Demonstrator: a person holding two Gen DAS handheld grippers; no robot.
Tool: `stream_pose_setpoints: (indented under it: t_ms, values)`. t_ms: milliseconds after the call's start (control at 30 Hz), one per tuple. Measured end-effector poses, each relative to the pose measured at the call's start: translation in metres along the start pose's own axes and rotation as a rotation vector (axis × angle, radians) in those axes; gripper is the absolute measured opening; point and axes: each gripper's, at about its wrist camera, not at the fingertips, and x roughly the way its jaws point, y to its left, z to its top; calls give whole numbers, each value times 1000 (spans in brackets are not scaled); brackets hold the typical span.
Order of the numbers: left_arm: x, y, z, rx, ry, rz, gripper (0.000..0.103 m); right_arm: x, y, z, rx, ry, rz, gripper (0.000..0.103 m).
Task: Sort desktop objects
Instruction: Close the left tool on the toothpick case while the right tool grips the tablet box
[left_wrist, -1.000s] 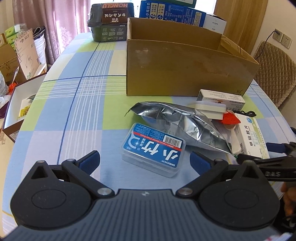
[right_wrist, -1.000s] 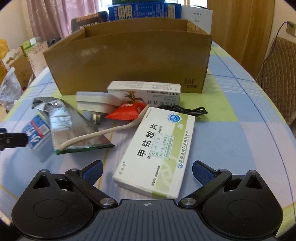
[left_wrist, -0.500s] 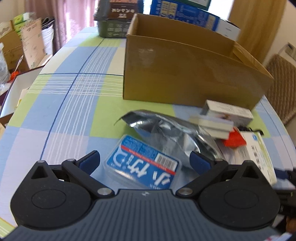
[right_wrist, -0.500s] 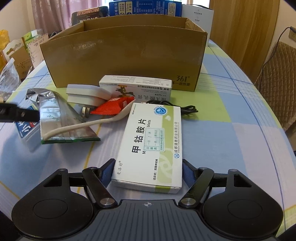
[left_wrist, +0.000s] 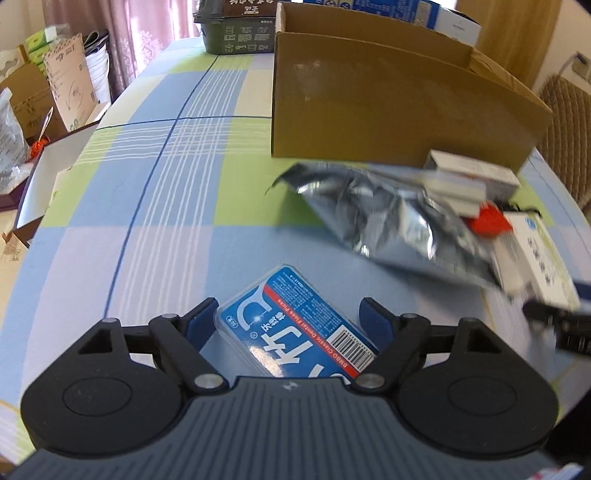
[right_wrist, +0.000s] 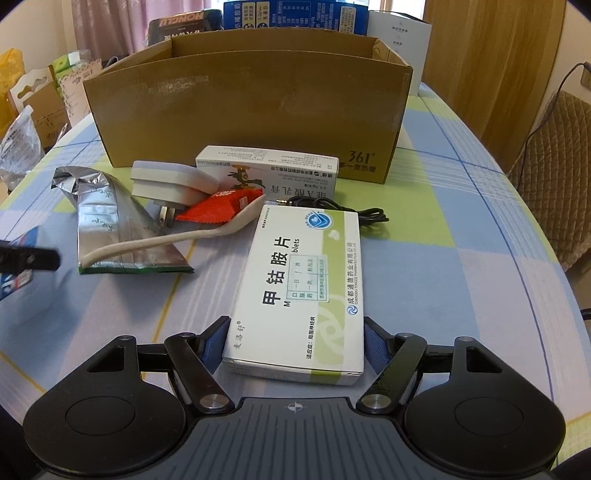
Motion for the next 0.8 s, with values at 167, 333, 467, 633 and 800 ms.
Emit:
stream_pose_setpoints:
  t_ms: [167, 333, 467, 633, 800]
  values:
    - [-9, -3, -9, 18, 11, 31, 87, -3, -1, -2, -15, -7, -10, 71]
    - [-11, -9, -17, 33, 20, 46, 87, -3, -4, -2, -9, -5, -4, 71]
    - [-12, -15, -21, 84, 2, -31, 70, -2, -6, -2, -5, -5, 3, 71]
    - [-12, -31, -19, 166, -11, -92, 63, -2, -8, -3, -9, -7, -5, 71]
    - [-19, -31, -26, 155, -25, -52, 76, -5, -11, -5, -7, -5, -12, 71]
